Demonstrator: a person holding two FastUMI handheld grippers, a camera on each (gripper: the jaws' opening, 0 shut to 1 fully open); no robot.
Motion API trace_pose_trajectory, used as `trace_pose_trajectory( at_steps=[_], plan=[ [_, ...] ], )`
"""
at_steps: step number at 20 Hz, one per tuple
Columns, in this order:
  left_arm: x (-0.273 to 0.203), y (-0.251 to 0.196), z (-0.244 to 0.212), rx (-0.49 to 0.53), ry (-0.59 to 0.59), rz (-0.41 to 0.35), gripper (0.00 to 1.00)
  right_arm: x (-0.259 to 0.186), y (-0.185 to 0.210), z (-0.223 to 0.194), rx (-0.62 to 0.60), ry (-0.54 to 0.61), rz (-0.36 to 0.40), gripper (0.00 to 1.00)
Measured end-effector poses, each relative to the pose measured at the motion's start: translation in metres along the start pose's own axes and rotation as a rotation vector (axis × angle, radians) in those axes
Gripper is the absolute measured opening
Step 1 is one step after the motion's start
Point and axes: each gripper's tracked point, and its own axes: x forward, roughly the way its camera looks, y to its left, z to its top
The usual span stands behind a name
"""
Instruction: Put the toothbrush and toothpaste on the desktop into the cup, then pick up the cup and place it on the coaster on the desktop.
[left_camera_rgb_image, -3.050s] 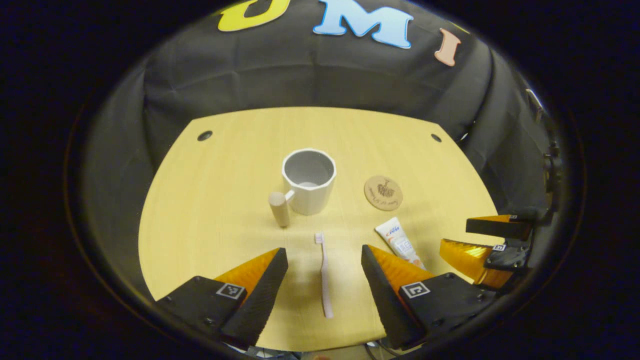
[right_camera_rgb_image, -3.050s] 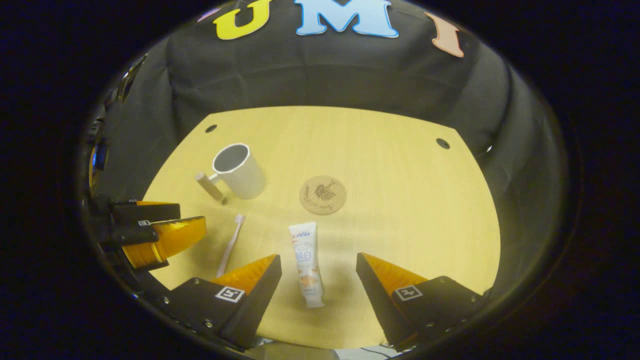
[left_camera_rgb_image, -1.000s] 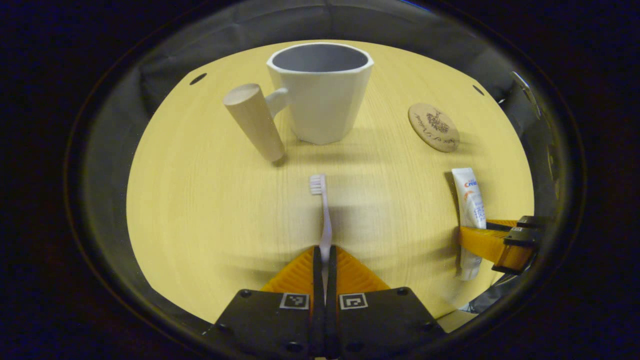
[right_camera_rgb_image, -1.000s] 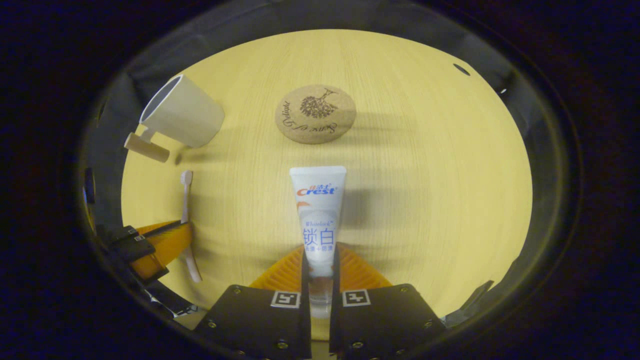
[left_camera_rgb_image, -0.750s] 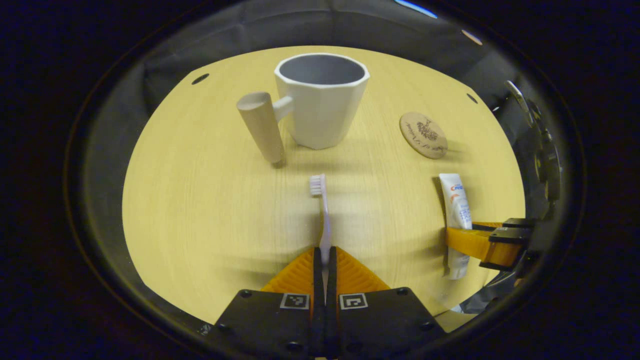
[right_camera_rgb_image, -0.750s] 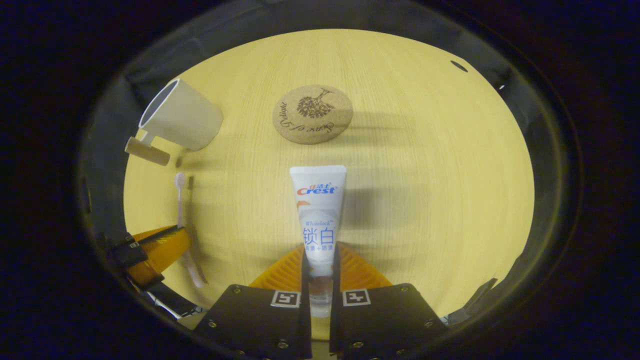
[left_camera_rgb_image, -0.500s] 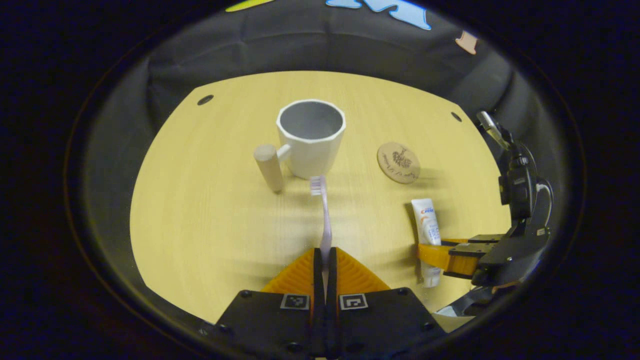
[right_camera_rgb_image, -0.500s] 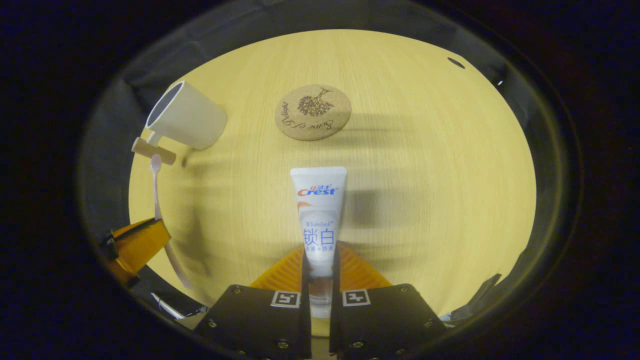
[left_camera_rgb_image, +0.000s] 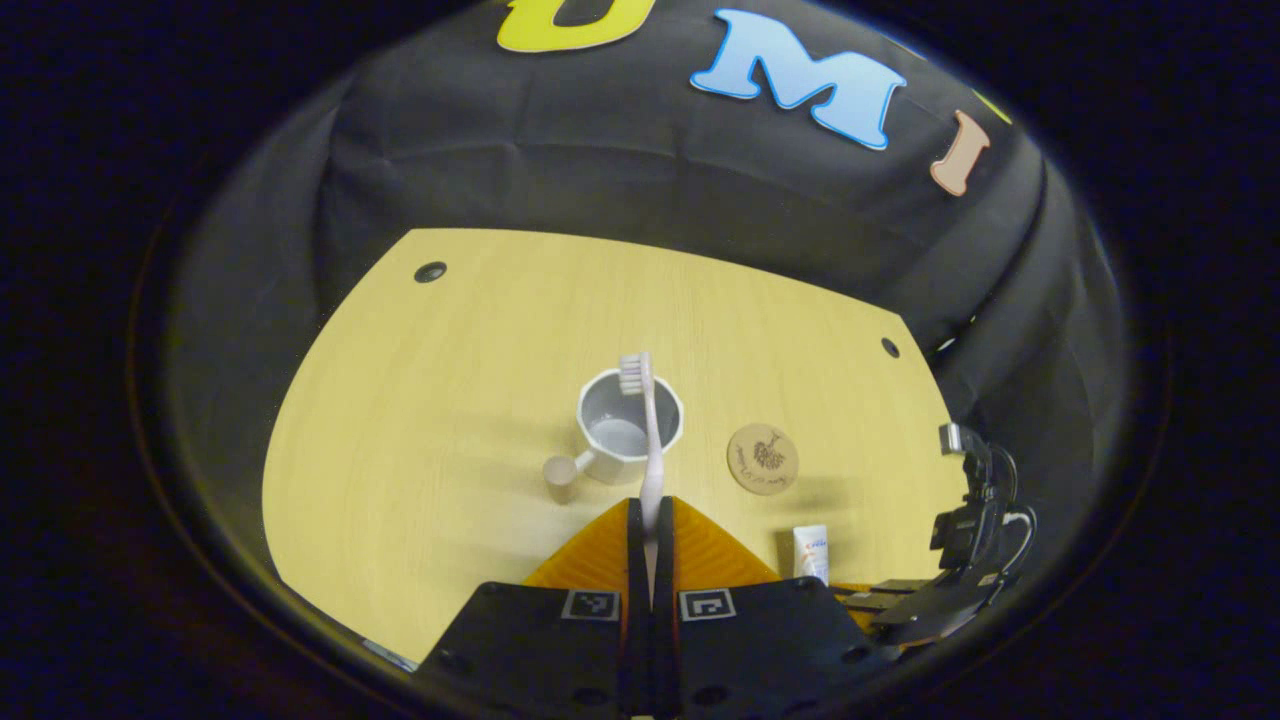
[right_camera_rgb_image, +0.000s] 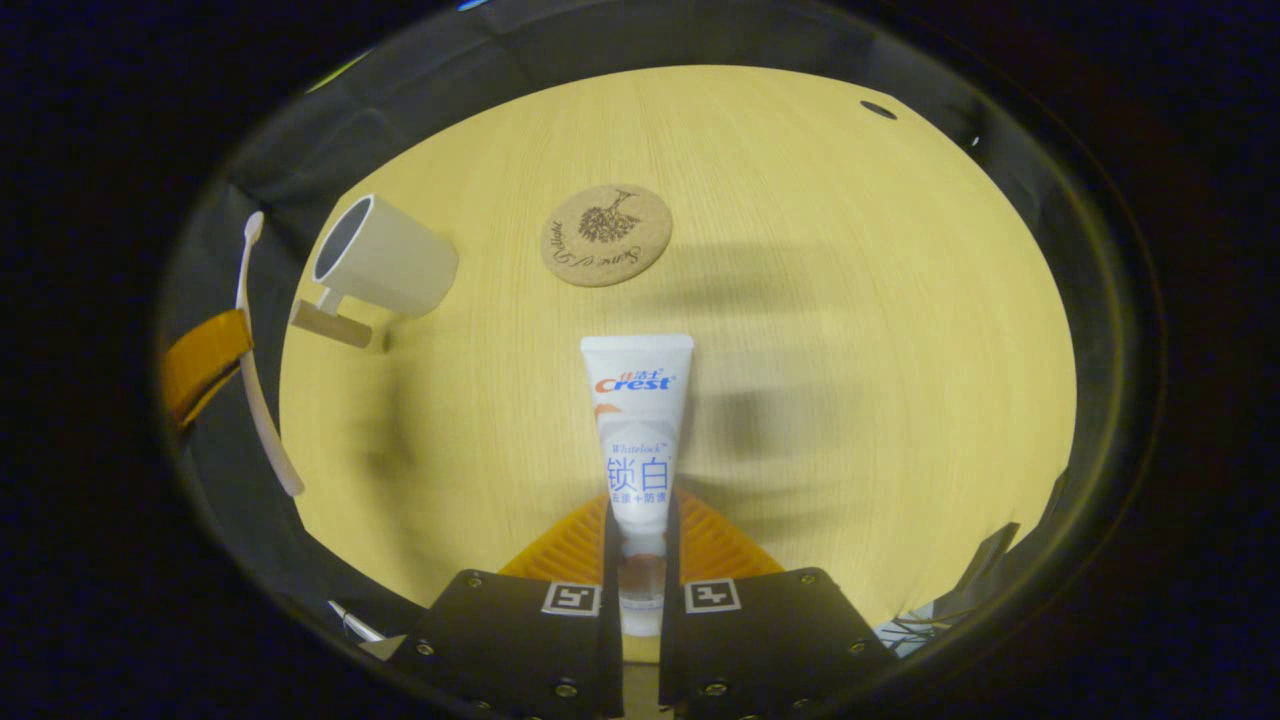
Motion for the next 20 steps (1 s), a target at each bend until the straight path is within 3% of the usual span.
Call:
trace_pose_trajectory(
  at_steps=[2,3,4,5,6,7,8,9,12,20],
  plan=[
    [0.011,0.006,0.028,0.005,-0.033,0.014,0.14,0.000,0.003,-0.006,0.013,0.009,0.014,0.16],
    [0.016,0.005,0.039,0.004,-0.046,0.015,0.07,-0.004,0.004,-0.009,0.014,0.012,0.016,0.16],
    [0.022,0.006,0.048,0.004,-0.056,0.019,0.14,-0.006,0.003,-0.011,0.014,0.013,0.015,0.16],
    [0.031,0.011,0.067,0.003,-0.072,0.027,0.07,-0.005,0.002,-0.015,0.015,0.018,0.012,0.16],
    [0.035,0.012,0.078,0.005,-0.084,0.027,0.14,-0.005,0.001,-0.018,0.021,0.024,0.010,0.16],
    [0.042,0.013,0.088,0.010,-0.097,0.025,0.07,-0.007,0.000,-0.020,0.027,0.028,0.009,0.16],
    [0.049,0.014,0.098,0.023,-0.120,0.022,0.14,-0.007,0.000,-0.022,0.034,0.031,0.010,0.16],
    [0.055,0.015,0.104,0.039,-0.135,0.022,0.07,-0.006,0.001,-0.022,0.045,0.030,0.012,0.16],
    [0.082,0.008,0.111,0.041,-0.160,-0.032,0.08,-0.011,0.001,-0.019,0.070,0.005,0.020,0.16],
    [0.114,0.005,0.121,0.107,-0.235,-0.025,0.08,-0.023,-0.011,-0.026,0.130,-0.013,0.004,0.16]
  ],
)
